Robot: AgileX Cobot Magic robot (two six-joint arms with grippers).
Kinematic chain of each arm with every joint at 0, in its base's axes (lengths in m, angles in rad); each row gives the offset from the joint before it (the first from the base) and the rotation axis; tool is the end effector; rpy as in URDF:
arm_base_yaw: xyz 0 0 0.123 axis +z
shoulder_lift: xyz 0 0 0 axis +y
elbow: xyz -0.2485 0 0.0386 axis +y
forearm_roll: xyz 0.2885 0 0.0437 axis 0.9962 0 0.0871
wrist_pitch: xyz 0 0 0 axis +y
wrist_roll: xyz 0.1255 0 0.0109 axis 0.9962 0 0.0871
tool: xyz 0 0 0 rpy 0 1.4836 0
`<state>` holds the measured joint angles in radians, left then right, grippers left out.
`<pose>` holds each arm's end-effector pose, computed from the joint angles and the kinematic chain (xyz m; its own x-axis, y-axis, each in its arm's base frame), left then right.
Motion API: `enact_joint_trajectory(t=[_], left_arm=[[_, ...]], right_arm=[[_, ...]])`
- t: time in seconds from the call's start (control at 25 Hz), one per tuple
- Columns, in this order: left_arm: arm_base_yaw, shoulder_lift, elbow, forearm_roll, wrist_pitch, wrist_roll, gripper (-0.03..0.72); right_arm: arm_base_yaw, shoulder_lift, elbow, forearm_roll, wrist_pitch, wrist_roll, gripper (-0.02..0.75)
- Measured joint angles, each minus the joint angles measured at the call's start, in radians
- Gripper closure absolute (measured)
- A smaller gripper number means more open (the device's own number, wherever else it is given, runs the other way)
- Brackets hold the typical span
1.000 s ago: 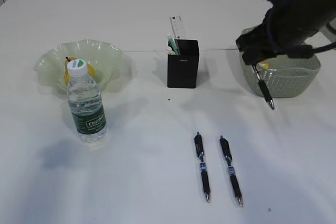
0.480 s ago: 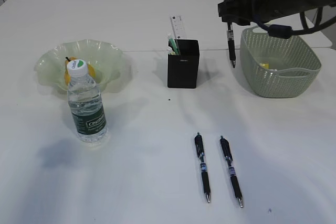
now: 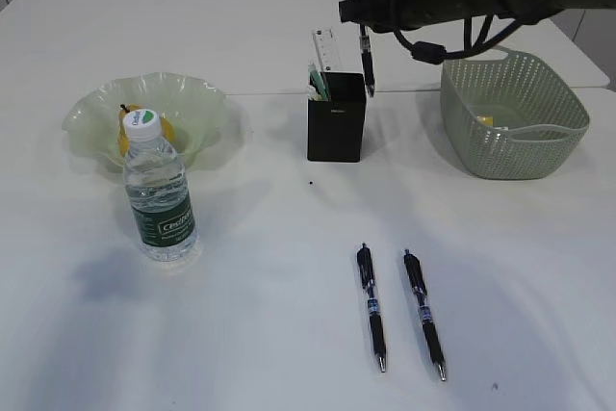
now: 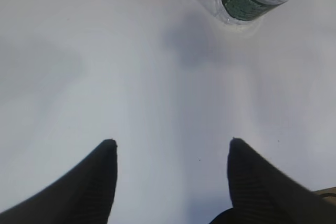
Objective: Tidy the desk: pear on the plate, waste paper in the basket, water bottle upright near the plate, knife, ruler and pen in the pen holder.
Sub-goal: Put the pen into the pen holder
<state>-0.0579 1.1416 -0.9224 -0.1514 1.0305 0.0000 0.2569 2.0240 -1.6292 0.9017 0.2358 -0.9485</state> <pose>0.2715 -0.0321 0.2305 -0.9200 -0.0244 -0.3912 0.0374 0.9881 -0.1495 0.5143 0.1590 0.2044 -0.4000 -0.1665 -0.9013 -0.4339 0.9006 0.0262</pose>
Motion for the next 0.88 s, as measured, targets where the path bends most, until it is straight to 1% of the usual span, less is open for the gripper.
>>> enact_joint_trajectory(t=[0.16,0.36,0.88], left_arm=[[0.0,0.0,0.0,0.0,-0.011,0.0,0.222],[0.0,0.0,0.0,0.0,-0.024,0.0,0.222],[0.0,0.0,0.0,0.0,-0.048,0.0,0.222]], right_arm=[[0.0,0.082,-0.128,0.014,-0.004,-0.004,0.633],[0.002,0.157,-0.218,0.038,-0.005,-0.008,0.633],[0.004,0.288,-0.231,0.116,-0.01,-0.037,0.624]])
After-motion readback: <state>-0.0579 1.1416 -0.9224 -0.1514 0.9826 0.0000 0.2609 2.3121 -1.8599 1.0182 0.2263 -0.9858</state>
